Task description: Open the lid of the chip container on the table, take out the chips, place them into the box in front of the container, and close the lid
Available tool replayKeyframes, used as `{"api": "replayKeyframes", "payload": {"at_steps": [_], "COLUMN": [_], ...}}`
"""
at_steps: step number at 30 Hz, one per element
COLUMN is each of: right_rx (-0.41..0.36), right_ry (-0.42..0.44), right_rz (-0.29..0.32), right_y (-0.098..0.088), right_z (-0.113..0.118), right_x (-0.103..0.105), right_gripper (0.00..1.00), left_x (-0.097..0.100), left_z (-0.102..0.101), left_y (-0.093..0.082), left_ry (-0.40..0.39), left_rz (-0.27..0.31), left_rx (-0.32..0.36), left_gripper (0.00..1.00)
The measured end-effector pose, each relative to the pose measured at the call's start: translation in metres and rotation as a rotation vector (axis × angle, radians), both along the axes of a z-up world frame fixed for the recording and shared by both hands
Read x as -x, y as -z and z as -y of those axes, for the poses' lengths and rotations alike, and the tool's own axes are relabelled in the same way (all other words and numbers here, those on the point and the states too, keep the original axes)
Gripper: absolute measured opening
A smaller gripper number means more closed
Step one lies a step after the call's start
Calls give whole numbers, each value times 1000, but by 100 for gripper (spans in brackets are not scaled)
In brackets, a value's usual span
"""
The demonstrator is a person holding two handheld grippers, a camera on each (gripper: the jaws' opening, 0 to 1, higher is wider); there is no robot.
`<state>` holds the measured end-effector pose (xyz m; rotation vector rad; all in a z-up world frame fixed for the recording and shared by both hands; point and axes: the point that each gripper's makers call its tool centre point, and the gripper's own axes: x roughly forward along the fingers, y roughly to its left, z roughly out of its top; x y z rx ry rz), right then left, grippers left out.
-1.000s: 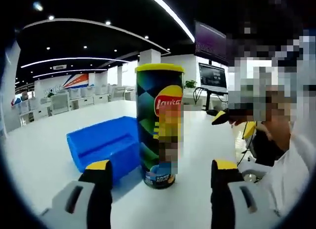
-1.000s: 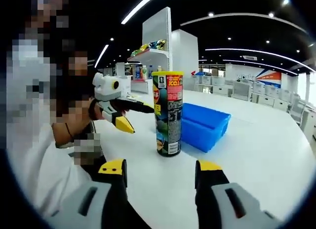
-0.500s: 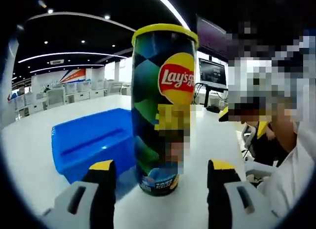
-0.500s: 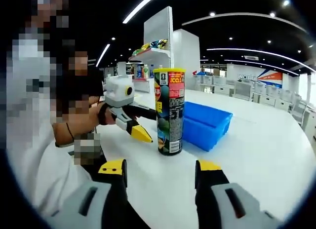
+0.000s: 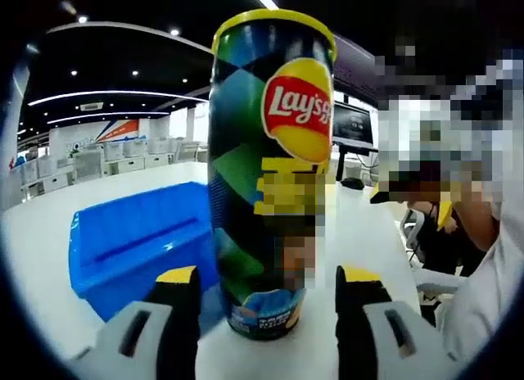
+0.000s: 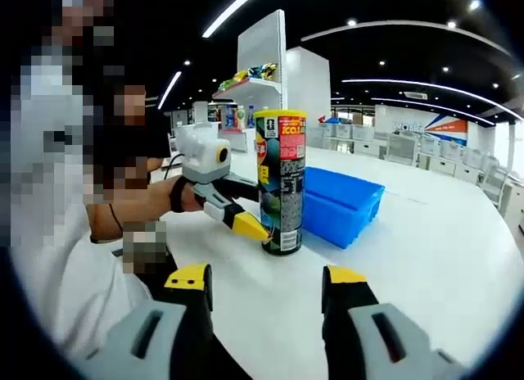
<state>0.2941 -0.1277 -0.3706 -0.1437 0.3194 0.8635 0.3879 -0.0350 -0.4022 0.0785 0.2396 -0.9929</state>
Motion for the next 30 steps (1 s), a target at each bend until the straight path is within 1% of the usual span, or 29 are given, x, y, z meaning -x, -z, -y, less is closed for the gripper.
{"api": "replayKeyframes", "payload": {"at_steps": [2, 5, 7, 8, 9, 11, 13, 20, 22, 25, 27, 30], "right_rx": [-3, -1, 2, 4, 7, 13, 18, 18, 18, 21, 21, 21], "right_ry": [-7, -10, -12, -12, -12, -13, -18, -14, -14, -18, -17, -13], "right_rz": [-1, -1, -2, -4, -6, -10, -10, -16, -19, -22, -24, -24], "right_y": [0, 1, 2, 3, 4, 6, 7, 8, 9, 11, 12, 12], "right_z": [-2, -3, -3, -3, -3, -3, -4, -3, -3, -3, -3, -3], "right_x": [1, 0, 0, 0, 0, 0, 1, 0, 0, 1, 0, 0], "right_gripper": [54, 54, 53, 53, 53, 52, 52, 52, 51, 51, 51, 51], "left_x": [-1, -1, -3, -6, -6, -6, -6, -6, -5, -6, -7, -7], "left_z": [2, 5, 6, 6, 6, 7, 8, 8, 9, 8, 7, 7], "left_y": [2, 5, 7, 6, 6, 8, 8, 7, 9, 11, 12, 11], "left_ry": [1, 15, 10, 2, 2, 11, 20, 22, 33, 31, 28, 29], "left_rz": [20, 22, 24, 51, 65, 59, 43, 60, 71, 77, 66, 72], "left_rx": [-13, -17, -17, -21, -25, -25, -6, 15, 1, -16, -8, -5], "left_gripper": [65, 64, 63, 63, 63, 60, 59, 56, 54, 49, 48, 48]}}
